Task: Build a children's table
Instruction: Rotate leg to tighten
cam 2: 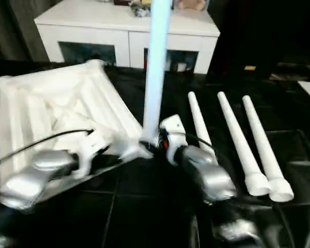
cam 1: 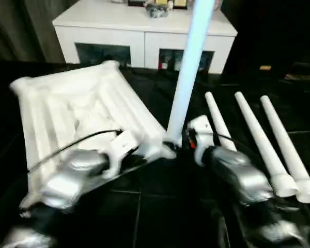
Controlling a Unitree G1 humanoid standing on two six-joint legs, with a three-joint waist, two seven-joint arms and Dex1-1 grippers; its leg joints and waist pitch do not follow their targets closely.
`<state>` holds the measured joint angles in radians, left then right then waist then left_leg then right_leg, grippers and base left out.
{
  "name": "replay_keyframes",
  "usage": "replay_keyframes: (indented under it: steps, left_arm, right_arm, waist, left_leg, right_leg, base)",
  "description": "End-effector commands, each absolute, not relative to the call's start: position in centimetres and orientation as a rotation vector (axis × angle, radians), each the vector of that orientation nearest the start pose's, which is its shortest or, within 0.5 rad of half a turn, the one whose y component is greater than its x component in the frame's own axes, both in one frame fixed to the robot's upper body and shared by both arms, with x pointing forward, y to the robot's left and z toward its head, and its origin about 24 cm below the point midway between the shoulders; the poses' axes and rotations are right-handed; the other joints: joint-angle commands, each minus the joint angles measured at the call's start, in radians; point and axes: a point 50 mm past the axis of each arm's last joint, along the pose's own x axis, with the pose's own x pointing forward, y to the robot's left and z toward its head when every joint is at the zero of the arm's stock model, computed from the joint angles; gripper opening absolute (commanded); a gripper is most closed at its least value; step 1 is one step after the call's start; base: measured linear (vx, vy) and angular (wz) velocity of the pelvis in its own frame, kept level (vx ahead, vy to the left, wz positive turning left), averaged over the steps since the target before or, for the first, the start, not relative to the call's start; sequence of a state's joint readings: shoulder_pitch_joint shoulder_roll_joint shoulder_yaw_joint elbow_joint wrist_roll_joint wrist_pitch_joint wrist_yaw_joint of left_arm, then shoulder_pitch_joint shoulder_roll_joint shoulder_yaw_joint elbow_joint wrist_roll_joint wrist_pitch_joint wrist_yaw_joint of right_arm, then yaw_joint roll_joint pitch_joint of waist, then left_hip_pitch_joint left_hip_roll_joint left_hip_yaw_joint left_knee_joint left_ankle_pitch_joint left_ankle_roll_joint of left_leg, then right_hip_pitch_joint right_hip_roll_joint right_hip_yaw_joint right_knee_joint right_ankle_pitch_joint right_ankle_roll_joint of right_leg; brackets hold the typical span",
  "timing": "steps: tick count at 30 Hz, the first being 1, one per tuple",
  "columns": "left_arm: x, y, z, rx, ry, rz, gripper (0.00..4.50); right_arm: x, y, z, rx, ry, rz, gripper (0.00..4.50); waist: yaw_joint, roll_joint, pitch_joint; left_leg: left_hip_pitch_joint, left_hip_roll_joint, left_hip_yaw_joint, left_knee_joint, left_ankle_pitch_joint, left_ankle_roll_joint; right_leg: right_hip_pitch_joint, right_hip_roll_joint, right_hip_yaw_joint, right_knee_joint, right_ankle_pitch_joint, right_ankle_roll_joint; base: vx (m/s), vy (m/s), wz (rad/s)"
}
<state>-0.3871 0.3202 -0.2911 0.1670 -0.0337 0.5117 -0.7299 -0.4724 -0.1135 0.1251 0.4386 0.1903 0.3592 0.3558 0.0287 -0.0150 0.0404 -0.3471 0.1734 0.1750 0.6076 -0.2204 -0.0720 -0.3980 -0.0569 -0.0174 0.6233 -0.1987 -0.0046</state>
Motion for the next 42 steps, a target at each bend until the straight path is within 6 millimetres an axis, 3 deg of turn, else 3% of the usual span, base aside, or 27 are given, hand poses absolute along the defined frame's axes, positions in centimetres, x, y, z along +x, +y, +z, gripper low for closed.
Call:
replay_keyframes:
  steps: [1, 3, 5, 6, 7, 13, 14, 16, 19, 20, 22, 28, 30, 34, 38, 39, 42]
  left_arm:
    - [30.3, 9.9, 4.2, 0.224, 0.486, -0.804, 0.00]
    - [31.2, 8.6, 4.3, 0.188, 0.476, -0.707, 0.00]
    - [31.9, 7.7, 4.4, 0.187, 0.464, -0.650, 0.00]
    - [32.1, 7.4, 4.4, 0.194, 0.463, -0.637, 0.00]
    - [32.2, 7.3, 4.3, 0.232, 0.472, -0.639, 0.00]
    - [31.8, 8.2, 3.8, 0.297, 0.515, -0.650, 0.00]
    - [31.8, 8.3, 3.7, 0.298, 0.516, -0.650, 0.00]
    - [31.7, 8.9, 3.6, 0.313, 0.527, -0.651, 0.00]
    - [31.4, 9.9, 3.6, 0.350, 0.532, -0.672, 0.00]
    - [31.3, 10.2, 3.7, 0.358, 0.535, -0.677, 0.00]
    - [30.8, 10.8, 3.8, 0.399, 0.507, -0.754, 0.00]
    - [29.3, 13.1, 3.6, 0.437, 0.552, -0.912, 0.00]
    - [28.7, 13.8, 4.0, 0.439, 0.549, -0.990, 0.00]
    - [26.9, 15.0, 4.9, 0.447, 0.580, -1.206, 0.00]
    - [26.5, 15.7, 5.2, 0.463, 0.619, -1.249, 0.00]
    - [26.6, 15.8, 5.3, 0.465, 0.616, -1.245, 0.00]
    - [26.7, 15.9, 5.4, 0.469, 0.612, -1.241, 0.00]
  right_arm:
    - [32.4, -11.7, 0.2, 0.041, 0.542, 0.271, 2.65]
    - [32.9, -10.5, 0.1, 0.064, 0.552, 0.207, 2.65]
    - [33.3, -9.2, 0.1, 0.060, 0.557, 0.178, 2.64]
    - [33.5, -8.7, 0.3, 0.051, 0.552, 0.174, 2.64]
    - [33.8, -8.0, 0.7, 0.053, 0.538, 0.196, 2.64]
    - [34.4, -6.8, 2.0, 0.060, 0.446, 0.282, 2.64]
    - [34.4, -6.7, 2.1, 0.059, 0.442, 0.287, 3.20]
    - [34.7, -7.0, 2.6, 0.044, 0.388, 0.299, 3.34]
    - [34.9, -8.2, 3.5, 0.037, 0.333, 0.306, 3.55]
    - [34.9, -8.5, 3.7, 0.031, 0.326, 0.308, 3.77]
    - [34.6, -9.7, 4.3, 0.012, 0.309, 0.345, 3.79]
    - [31.7, -11.9, 5.8, -0.059, 0.275, 0.673, 4.26]
    - [30.5, -12.8, 6.1, -0.113, 0.268, 0.795, 4.35]
    - [28.0, -14.2, 6.5, -0.169, 0.317, 1.006, 4.44]
    - [27.6, -14.2, 6.2, -0.192, 0.344, 1.054, 4.44]
    - [27.6, -14.0, 6.2, -0.193, 0.344, 1.055, 4.44]
    - [27.8, -13.3, 6.0, -0.192, 0.340, 1.064, 4.44]
  waist:
    - [-0.003, 0.012, -0.041]
    - [0.000, 0.008, -0.042]
    - [0.004, 0.011, -0.047]
    - [0.004, 0.010, -0.048]
    - [0.008, 0.004, -0.051]
    - [0.008, 0.010, -0.050]
    - [0.007, 0.010, -0.050]
    - [0.007, 0.010, -0.051]
    - [0.003, 0.009, -0.053]
    - [0.005, 0.011, -0.053]
    - [0.009, 0.011, -0.054]
    - [0.018, 0.018, -0.056]
    - [0.023, 0.023, -0.053]
    - [0.021, 0.020, -0.049]
    - [0.016, 0.021, -0.039]
    - [0.017, 0.018, -0.039]
    - [0.021, 0.021, -0.041]
  left_leg:
    - [0.003, 0.042, -0.018, -0.085, -0.259, -0.048]
    - [0.009, 0.037, -0.021, -0.083, -0.279, -0.049]
    - [0.010, 0.036, -0.016, -0.079, -0.256, -0.036]
    - [0.008, 0.036, -0.016, -0.080, -0.254, -0.033]
    - [0.003, 0.037, -0.018, -0.081, -0.239, -0.026]
    - [-0.006, 0.040, -0.021, -0.086, -0.243, -0.018]
    - [-0.007, 0.040, -0.021, -0.087, -0.242, -0.018]
    - [-0.006, 0.041, -0.019, -0.085, -0.232, -0.013]
    - [-0.015, 0.040, -0.020, -0.085, -0.193, -0.005]
    - [-0.014, 0.041, -0.019, -0.084, -0.176, 0.001]
    - [-0.014, 0.041, -0.019, -0.083, -0.153, 0.011]
    - [-0.007, 0.047, -0.015, -0.078, -0.070, 0.049]
    - [-0.005, 0.049, -0.016, -0.080, -0.090, 0.051]
    - [-0.003, 0.052, -0.015, -0.085, -0.156, 0.047]
    - [0.001, 0.052, -0.015, -0.092, -0.223, 0.021]
    - [0.002, 0.052, -0.014, -0.092, -0.225, 0.019]
    - [0.001, 0.052, -0.015, -0.091, -0.196, 0.013]
  right_leg:
    - [0.028, -0.068, 0.041, -0.090, -0.317, -0.180]
    - [0.027, -0.067, 0.037, -0.097, -0.364, -0.167]
    - [0.020, -0.065, 0.041, -0.097, -0.301, -0.172]
    - [0.023, -0.064, 0.039, -0.095, -0.290, -0.172]
    - [0.028, -0.067, 0.038, -0.091, -0.269, -0.171]
    - [0.032, -0.070, 0.036, -0.088, -0.252, -0.157]
    - [0.033, -0.071, 0.036, -0.088, -0.251, -0.158]
    - [0.031, -0.071, 0.037, -0.087, -0.234, -0.165]
    - [0.040, -0.070, 0.036, -0.081, -0.178, -0.178]
    - [0.039, -0.069, 0.035, -0.080, -0.155, -0.180]
    - [0.042, -0.067, 0.035, -0.079, -0.117, -0.187]
    - [0.046, -0.062, 0.031, -0.062, 0.067, -0.232]
    - [0.047, -0.064, 0.031, -0.063, 0.056, -0.243]
    - [0.049, -0.067, 0.034, -0.071, -0.015, -0.246]
    - [0.038, -0.071, 0.038, -0.083, -0.176, -0.241]
    - [0.037, -0.071, 0.038, -0.085, -0.188, -0.240]
    - [0.037, -0.070, 0.038, -0.081, -0.168, -0.236]
  base:
    - [0.000, 0.000, 0.00]
    - [0.000, 0.000, 0.00]
    - [0.000, 0.000, 0.00]
    - [0.000, 0.000, 0.00]
    - [0.000, 0.000, 0.00]
    - [0.000, 0.000, 0.00]
    - [0.000, 0.000, 0.00]
    - [0.000, 0.000, 0.00]
    - [0.000, 0.000, 0.00]
    - [0.000, 0.000, 0.00]
    - [0.000, 0.000, 0.00]
    - [0.000, 0.000, 0.00]
    - [0.000, 0.000, 0.00]
    - [0.000, 0.000, 0.00]
    - [0.000, 0.000, 0.00]
    - [0.000, 0.000, 0.00]
    - [0.000, 0.000, 0.00]
